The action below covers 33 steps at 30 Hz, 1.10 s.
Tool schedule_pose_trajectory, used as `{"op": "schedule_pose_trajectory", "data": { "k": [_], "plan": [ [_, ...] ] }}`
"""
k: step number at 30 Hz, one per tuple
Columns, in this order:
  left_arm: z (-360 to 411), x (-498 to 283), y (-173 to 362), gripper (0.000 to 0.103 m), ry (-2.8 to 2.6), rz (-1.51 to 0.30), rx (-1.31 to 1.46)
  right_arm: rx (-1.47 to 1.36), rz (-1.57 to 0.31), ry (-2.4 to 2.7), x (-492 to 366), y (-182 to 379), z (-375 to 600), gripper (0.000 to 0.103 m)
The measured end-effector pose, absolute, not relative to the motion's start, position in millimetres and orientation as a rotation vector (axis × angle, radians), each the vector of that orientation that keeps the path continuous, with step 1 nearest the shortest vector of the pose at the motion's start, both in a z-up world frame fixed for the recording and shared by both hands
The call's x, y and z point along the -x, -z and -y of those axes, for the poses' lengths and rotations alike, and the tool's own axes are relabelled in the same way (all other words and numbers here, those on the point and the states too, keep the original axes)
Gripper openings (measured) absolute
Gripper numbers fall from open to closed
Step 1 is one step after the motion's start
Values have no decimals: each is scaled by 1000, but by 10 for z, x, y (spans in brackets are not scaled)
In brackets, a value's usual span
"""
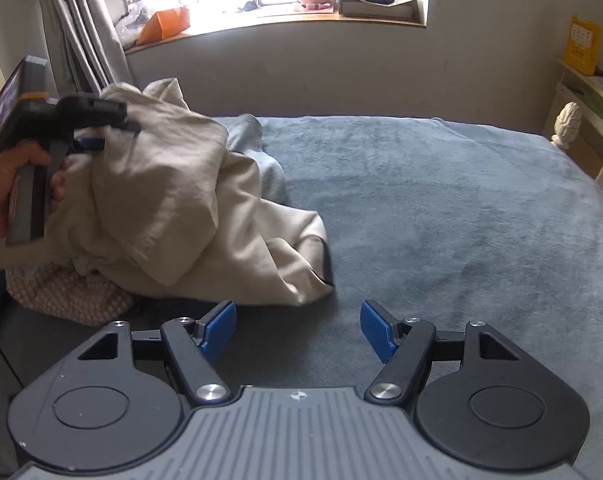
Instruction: Fold clothes
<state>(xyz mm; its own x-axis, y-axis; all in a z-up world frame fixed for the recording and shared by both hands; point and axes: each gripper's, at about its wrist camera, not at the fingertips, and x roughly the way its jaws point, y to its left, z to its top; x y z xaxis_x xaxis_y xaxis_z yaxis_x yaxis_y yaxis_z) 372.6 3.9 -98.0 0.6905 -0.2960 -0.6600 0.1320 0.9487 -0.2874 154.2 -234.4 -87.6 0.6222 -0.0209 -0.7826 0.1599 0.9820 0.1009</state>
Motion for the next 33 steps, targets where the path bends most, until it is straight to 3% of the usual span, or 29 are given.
{"op": "schedule_pose_trajectory", "data": {
  "k": [3,6,9,15,18,21,23,25,27,28,29,30,32,33],
  "plan": [
    [-143,-3683,957,14,265,-766,256,-210,-856,53,-1884,867,2340,68],
    [-169,-3651,942,6,295,-757,271,-264,-813,-18,-2341,901,2291,62],
    [-193,-3543,921,3,337,-749,280,-319,-824,-63,-2818,1013,2208,55],
    [-297,-3292,906,0,413,-767,275,-540,-874,-112,-3417,1360,2165,55],
    [-287,-3265,946,0,443,-786,231,-681,-900,-72,-3644,1582,2226,58],
    [-307,-3271,928,0,450,-780,206,-821,-910,-52,-3774,1807,2297,77],
    [-321,-3276,917,0,454,-776,190,-869,-918,7,-3809,1932,2305,82],
    [-335,-3280,905,14,458,-772,173,-920,-918,40,-3821,2029,2334,90],
    [-348,-3284,893,37,462,-768,157,-964,-926,45,-3844,2112,2363,94],
    [-355,-3286,887,40,464,-766,149,-988,-932,37,-3859,2150,2376,93],
    [-362,-3288,881,44,466,-764,140,-1027,-933,16,-3864,2177,2386,86],
    [-374,-3279,854,50,461,-750,134,-1065,-916,-29,-3850,2168,2391,70],
    [-395,-3287,797,65,449,-711,147,-1056,-888,-88,-3785,2086,2346,65],
    [-390,-3312,780,75,441,-692,158,-1050,-873,-116,-3751,2043,2323,51]
  ]
}}
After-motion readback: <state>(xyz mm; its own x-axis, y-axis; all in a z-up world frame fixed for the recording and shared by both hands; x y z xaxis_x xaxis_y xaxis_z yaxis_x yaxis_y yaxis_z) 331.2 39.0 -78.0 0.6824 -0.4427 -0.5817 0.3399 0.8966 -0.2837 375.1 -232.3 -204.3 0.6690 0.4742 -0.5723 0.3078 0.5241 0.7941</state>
